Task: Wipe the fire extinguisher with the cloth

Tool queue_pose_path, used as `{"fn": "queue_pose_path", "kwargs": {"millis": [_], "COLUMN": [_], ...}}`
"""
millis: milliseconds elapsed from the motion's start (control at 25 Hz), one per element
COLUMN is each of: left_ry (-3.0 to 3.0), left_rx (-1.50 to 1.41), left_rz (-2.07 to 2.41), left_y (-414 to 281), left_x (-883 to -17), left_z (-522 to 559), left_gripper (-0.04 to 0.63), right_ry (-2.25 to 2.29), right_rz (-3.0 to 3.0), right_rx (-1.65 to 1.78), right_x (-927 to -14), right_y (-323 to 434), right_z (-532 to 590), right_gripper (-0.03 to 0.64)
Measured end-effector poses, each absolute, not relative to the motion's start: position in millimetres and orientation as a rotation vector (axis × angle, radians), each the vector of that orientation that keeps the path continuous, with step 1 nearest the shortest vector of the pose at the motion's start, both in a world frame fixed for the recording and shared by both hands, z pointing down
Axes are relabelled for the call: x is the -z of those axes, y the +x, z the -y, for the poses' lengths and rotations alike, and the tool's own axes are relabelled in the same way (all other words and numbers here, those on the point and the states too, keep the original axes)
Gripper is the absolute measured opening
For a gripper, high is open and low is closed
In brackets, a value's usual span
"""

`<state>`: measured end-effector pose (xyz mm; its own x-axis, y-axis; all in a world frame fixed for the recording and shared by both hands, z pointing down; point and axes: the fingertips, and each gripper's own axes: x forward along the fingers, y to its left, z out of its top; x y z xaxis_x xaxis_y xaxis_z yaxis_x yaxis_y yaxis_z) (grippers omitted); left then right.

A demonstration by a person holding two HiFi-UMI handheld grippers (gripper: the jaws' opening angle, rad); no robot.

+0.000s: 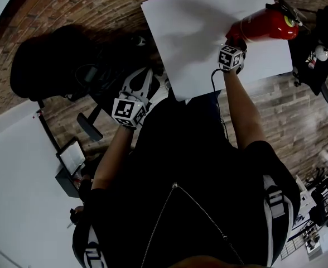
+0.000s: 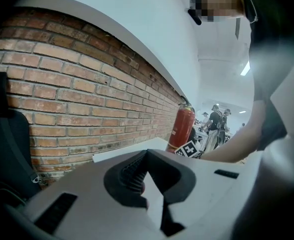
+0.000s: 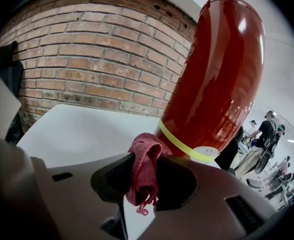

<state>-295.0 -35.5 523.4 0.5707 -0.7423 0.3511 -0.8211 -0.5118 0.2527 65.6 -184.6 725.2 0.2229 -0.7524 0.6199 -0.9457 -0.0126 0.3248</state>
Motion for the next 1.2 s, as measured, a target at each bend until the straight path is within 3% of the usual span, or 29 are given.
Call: {"fn": "queue_pose_path", "kwargs": {"millis": [1200], "left_ry": [2.384], "left_rx": [-0.326], "left_rz": [1.298], "left_y": [-310.1], "left_x": [-528.6], "left_z": [12.8], "left_gripper": [0.017], "right_ry": [1.581], "right_rz": [1.532], "right_rx": [-0.447], "right_x": [-814.5], "right_y": [75.0], "right_z": [174.1], "right_gripper": [0.109]}}
